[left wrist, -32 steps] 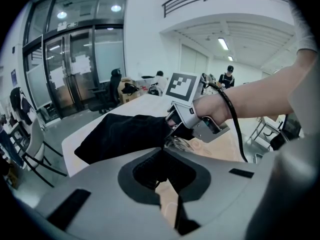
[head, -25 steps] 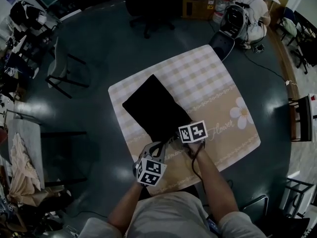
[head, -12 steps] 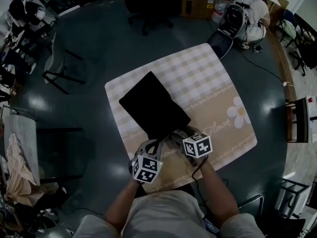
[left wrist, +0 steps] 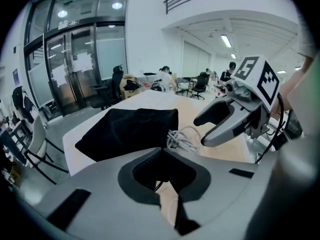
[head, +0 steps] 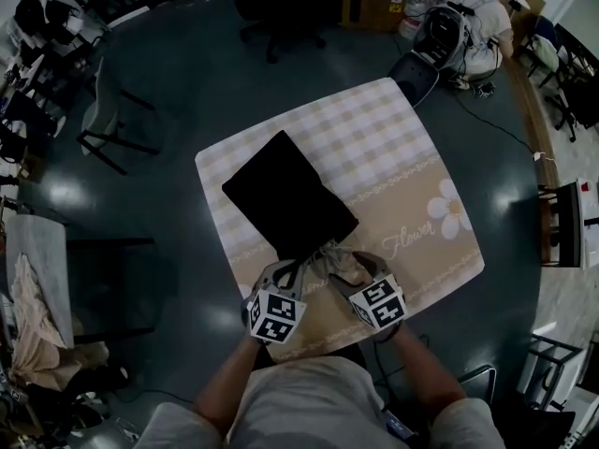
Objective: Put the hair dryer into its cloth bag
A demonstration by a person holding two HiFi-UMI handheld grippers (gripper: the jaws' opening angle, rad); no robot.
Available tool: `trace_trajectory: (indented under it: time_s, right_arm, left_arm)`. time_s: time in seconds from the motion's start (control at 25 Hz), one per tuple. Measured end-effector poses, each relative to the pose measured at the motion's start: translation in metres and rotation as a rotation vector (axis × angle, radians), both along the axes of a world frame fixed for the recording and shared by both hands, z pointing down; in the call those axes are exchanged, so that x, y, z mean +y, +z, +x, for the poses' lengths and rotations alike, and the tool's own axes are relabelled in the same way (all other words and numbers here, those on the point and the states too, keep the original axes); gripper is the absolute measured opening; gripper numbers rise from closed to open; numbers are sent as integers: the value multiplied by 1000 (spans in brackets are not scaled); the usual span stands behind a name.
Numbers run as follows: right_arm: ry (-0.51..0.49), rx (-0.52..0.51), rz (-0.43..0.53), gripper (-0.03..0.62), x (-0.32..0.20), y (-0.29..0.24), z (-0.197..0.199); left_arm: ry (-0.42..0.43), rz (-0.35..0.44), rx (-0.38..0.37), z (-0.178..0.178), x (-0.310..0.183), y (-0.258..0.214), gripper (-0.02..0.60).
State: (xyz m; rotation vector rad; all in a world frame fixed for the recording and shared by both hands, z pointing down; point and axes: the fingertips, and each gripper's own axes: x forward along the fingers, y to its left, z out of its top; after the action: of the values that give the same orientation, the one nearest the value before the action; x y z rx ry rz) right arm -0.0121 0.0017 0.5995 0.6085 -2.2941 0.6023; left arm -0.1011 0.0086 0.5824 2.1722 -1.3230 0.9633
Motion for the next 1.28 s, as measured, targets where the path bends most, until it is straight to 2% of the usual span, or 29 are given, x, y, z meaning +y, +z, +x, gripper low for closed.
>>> trace_trajectory:
  time_s: [0.16, 0.48, 0.6, 0.72, 0.84, 0.96, 1.28]
  right_arm:
    - [1, 30, 18, 296, 7, 4, -6]
    - [115, 106, -67, 296, -8, 42, -16]
    - [127, 113, -117, 295, -9, 55, -24]
    - [123, 86, -140, 223, -5, 54, -30]
    - [105, 90, -86, 135, -5, 47, -30]
    - [85, 105, -15, 95, -10, 40, -27]
    - [88, 87, 61, 78, -24, 23, -25]
  left_arm:
    - [2, -3, 0, 2, 0, -1, 15]
    - [4, -3, 3, 3, -2, 1, 15]
    - [4, -8, 4, 4, -1, 2, 15]
    - [1, -17, 5, 3, 1, 4, 15]
    - [-2, -15, 6, 1, 2, 3, 15]
    - [-6, -9, 9, -1, 1, 1, 15]
    - [-5, 0, 18, 4, -3, -1, 15]
